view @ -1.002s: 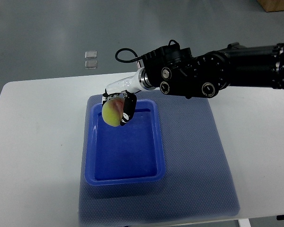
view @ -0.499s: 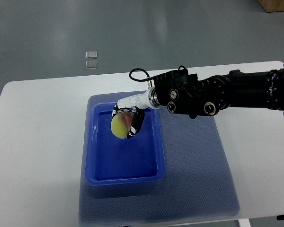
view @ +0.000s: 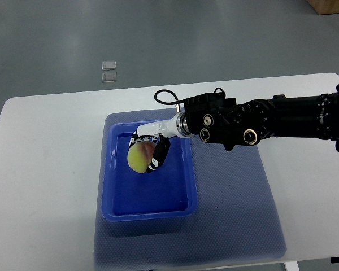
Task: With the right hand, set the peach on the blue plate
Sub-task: 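Lower the held peach into the blue tray with the right hand, then open the right hand fingers to release the peach in the tray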
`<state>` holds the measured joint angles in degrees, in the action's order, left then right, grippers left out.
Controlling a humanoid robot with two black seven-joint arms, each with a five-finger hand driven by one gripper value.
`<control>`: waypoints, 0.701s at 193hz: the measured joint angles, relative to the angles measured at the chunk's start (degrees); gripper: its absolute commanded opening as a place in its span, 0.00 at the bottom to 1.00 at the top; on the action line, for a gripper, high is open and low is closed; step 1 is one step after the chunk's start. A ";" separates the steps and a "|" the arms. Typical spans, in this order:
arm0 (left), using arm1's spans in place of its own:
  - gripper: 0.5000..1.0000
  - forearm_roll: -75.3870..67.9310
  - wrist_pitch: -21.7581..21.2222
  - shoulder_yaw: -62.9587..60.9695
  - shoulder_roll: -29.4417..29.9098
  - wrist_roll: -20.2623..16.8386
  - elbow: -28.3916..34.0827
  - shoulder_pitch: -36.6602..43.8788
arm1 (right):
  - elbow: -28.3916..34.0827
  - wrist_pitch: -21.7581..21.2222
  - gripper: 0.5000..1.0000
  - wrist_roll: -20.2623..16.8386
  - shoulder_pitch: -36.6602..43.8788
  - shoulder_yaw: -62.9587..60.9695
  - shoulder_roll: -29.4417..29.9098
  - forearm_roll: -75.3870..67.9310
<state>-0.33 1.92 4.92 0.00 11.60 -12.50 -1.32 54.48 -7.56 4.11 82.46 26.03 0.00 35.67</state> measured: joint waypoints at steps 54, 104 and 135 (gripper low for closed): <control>1.00 -0.02 0.02 0.00 0.00 0.00 -0.07 0.00 | 0.00 1.26 0.82 0.19 -2.11 -0.02 0.00 -0.03; 1.00 -0.02 0.02 0.00 0.00 0.00 -0.07 0.00 | -0.16 2.48 0.86 1.07 -2.44 -1.97 0.00 -0.18; 1.00 -0.02 0.02 0.00 0.00 0.00 0.00 -0.06 | -0.28 2.59 0.86 1.20 -1.78 -5.35 0.00 -0.30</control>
<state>-0.35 1.94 4.92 0.00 11.60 -12.50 -1.38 54.20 -4.96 5.31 80.68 20.68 0.00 35.37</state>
